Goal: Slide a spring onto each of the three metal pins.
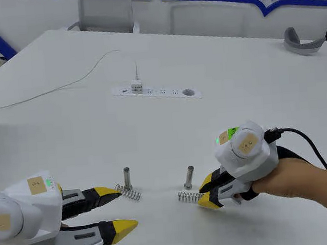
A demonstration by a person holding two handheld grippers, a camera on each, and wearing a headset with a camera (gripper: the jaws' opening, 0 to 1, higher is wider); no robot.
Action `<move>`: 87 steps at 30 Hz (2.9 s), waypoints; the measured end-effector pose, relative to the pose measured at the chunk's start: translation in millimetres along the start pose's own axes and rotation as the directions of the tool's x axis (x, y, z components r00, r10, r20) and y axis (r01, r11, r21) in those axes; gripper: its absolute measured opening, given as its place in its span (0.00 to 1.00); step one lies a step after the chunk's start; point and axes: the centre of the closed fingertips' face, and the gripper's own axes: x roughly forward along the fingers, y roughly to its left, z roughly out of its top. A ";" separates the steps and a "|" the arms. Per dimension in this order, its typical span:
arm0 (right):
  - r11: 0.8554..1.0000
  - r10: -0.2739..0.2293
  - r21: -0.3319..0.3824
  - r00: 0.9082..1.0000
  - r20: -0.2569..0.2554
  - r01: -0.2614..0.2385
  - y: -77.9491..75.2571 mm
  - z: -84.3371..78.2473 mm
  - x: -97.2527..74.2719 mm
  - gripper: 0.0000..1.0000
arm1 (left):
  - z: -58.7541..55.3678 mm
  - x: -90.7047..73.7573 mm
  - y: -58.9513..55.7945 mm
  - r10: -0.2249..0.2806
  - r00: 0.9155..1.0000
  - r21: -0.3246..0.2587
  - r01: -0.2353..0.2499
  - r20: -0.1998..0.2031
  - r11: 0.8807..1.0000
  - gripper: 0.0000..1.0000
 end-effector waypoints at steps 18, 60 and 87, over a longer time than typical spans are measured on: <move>0.999 0.034 -0.012 0.998 -0.044 -0.035 2.2 -2.3 4.9 0.12 | 3.3 6.1 -7.0 -0.013 1.000 0.013 0.013 0.004 1.000 0.36; 0.949 0.155 -0.273 0.987 -0.037 -0.159 73.0 57.7 -26.5 0.12 | 18.9 38.0 -42.8 -0.147 0.989 0.125 0.146 0.000 0.981 0.28; 0.922 0.147 -0.358 0.989 -0.035 -0.150 79.3 76.3 -43.8 0.12 | 17.3 40.6 -49.0 -0.159 0.987 0.163 0.159 -0.013 0.974 0.12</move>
